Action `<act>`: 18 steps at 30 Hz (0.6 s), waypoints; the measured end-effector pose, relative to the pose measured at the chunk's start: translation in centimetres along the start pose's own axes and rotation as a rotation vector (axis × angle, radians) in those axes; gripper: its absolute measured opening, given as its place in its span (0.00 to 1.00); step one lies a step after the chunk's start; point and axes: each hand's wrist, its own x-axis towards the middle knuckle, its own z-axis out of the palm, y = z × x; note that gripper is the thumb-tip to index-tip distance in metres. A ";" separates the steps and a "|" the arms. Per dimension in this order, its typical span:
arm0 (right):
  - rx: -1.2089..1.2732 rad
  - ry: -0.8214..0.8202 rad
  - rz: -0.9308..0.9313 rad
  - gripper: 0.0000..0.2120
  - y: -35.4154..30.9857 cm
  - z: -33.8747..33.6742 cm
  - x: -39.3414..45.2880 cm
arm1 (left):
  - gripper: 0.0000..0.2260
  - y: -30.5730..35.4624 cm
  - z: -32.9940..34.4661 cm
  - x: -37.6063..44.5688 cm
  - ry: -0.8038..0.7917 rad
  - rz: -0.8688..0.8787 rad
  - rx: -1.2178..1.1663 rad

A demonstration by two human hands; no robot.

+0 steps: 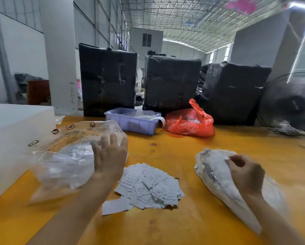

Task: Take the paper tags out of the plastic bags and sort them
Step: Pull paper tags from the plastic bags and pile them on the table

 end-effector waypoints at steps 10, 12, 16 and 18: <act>1.010 -0.635 0.498 0.06 -8.9 2.0 -5.3 | 0.30 6.3 -0.7 -2.4 -0.404 0.071 -1.732; 1.008 -0.729 0.496 0.07 -9.3 2.2 -6.2 | 0.35 6.2 -0.6 -2.5 -0.622 0.056 -1.860; 0.983 -0.731 0.471 0.03 -8.9 2.1 -6.0 | 0.32 5.7 -0.6 -2.6 -0.638 0.055 -1.909; 0.938 -0.710 0.461 0.07 -8.8 2.2 -5.7 | 0.26 5.3 -0.7 -2.6 -0.614 0.006 -1.914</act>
